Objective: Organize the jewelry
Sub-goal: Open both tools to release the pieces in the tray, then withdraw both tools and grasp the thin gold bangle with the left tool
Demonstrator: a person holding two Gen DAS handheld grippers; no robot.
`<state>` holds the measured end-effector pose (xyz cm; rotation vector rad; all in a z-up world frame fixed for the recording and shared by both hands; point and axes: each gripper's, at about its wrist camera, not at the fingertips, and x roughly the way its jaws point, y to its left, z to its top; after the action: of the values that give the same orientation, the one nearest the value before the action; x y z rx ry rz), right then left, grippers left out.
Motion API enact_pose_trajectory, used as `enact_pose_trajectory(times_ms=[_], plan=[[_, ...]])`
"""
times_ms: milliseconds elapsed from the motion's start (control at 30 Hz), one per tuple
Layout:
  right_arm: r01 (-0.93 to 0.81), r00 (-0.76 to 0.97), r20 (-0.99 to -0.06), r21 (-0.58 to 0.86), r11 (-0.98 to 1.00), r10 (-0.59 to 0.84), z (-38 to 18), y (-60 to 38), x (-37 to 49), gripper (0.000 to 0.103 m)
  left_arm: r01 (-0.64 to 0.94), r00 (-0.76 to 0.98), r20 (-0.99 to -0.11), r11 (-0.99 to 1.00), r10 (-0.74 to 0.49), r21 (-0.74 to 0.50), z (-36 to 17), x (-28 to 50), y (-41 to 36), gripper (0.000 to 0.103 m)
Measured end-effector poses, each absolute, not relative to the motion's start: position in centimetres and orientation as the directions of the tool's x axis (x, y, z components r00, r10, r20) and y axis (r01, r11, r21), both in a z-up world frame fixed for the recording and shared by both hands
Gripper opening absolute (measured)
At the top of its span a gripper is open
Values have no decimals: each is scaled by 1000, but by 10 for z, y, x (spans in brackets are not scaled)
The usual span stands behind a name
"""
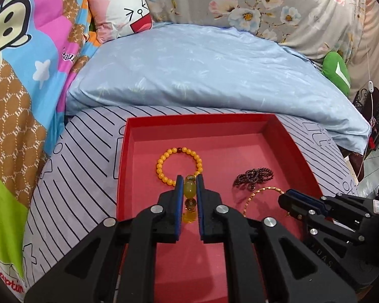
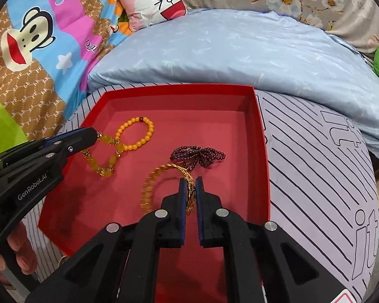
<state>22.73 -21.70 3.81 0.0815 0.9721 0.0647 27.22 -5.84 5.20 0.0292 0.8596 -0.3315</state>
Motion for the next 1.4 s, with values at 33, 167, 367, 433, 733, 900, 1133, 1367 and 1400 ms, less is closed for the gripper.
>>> enact_pose_trajectory(times_ms=[33,167,367,433,733,900,1133,1367,1400], plan=[[-14,562,-823,95,995,87,36,-217,229,10,295,604,-748,949,-276,-112,50,273,-58,10],[-5,575,-816,66,998,57,35,-217,231,24,276,617,-744,956,-256,-100,48,272,-56,24],[0,610,-791,50,999,40,52,-218,218,37,256,651,-735,966,-190,-23,54,259,-58,41],[1,619,-784,47,999,36,58,-217,211,38,253,651,-734,967,-192,-28,57,253,-56,41],[3,648,-759,80,997,59,85,-213,155,42,235,661,-727,971,-189,-39,73,204,-46,41],[5,650,-758,69,998,49,91,-207,116,43,224,672,-718,974,-180,-34,80,169,-37,41],[22,624,-780,76,997,46,80,-206,70,43,178,659,-736,983,-154,-46,73,133,-12,46],[53,578,-816,77,996,32,57,-212,35,43,135,626,-771,990,-118,-42,46,104,14,50],[57,570,-821,79,995,32,53,-213,31,43,133,616,-779,990,-117,-44,41,102,16,50]])
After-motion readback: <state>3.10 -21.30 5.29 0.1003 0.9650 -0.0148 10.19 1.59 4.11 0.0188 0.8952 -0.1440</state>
